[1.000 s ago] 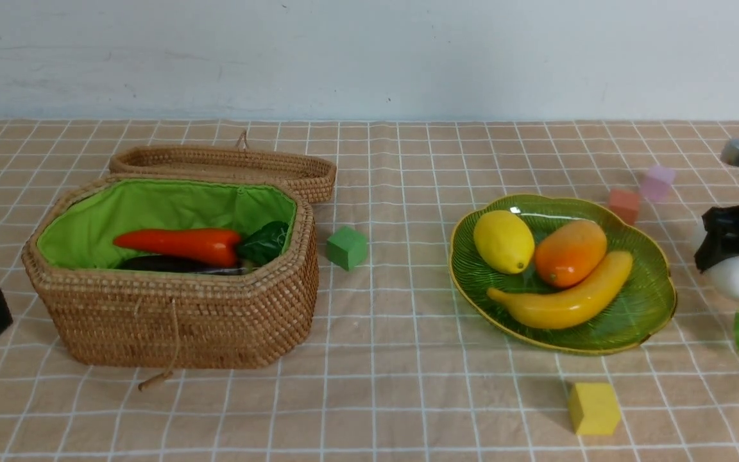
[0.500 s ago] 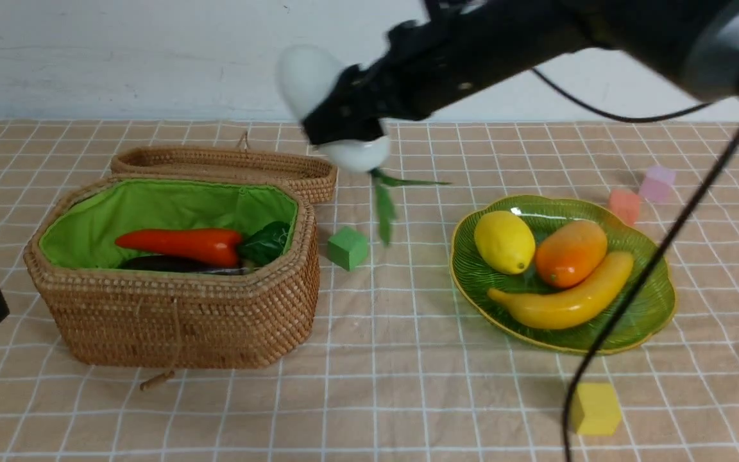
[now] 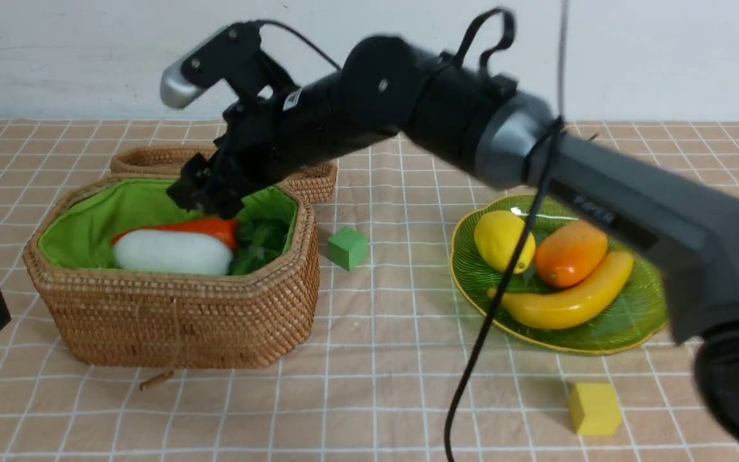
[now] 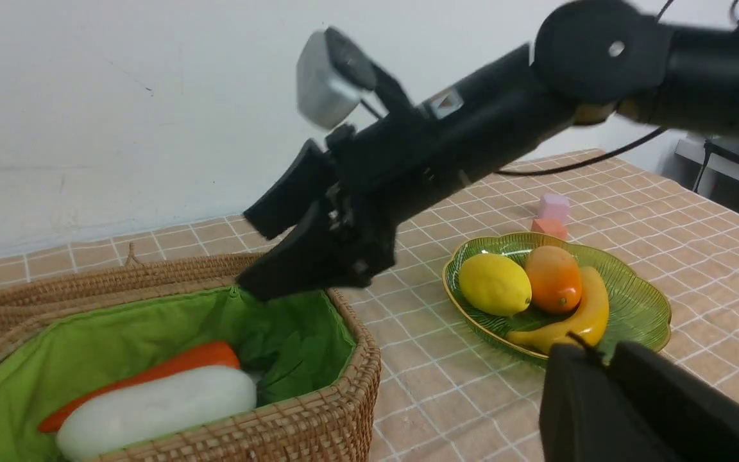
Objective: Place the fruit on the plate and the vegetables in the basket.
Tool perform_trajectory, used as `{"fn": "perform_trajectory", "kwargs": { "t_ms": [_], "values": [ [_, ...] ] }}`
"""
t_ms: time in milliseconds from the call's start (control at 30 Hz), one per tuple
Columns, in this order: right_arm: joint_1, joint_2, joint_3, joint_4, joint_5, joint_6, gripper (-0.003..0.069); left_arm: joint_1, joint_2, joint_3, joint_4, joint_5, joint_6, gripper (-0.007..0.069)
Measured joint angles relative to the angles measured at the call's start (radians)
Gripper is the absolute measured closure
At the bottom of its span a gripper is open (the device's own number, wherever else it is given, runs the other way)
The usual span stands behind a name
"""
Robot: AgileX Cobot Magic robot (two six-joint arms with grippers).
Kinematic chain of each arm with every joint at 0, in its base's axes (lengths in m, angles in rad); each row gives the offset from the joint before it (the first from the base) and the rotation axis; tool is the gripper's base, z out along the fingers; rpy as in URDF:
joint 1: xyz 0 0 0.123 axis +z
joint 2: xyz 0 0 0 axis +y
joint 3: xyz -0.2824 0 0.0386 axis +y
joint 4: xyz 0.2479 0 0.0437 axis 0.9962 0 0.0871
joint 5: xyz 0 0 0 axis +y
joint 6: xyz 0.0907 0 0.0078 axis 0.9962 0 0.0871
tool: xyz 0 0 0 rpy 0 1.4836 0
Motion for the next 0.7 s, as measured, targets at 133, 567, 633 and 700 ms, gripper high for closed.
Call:
{"fn": "perform_trajectory", "kwargs": {
  "t_ms": [133, 567, 633, 700],
  "values": [
    [-0.047, -0.203, -0.008, -0.18, 0.302, 0.287, 0.0185, 0.0, 0.0, 0.0, 0.0, 0.001, 0.0, 0.0581],
    [-0.155, -0.775, 0.404, -0.476, 0.505, 0.677, 0.0664, 0.0, -0.302, 0.193, -0.051, -0.03, -0.001, 0.0638],
    [-0.155, -0.937, 0.591, -0.482, 0.508, 0.734, 0.0659, 0.0, -0.348, 0.245, -0.066, -0.047, -0.001, 0.0638],
    [-0.155, -1.039, 0.728, -0.482, 0.51, 0.782, 0.0657, 0.0, -0.358, 0.281, -0.071, -0.06, -0.001, 0.0638]
  ]
}}
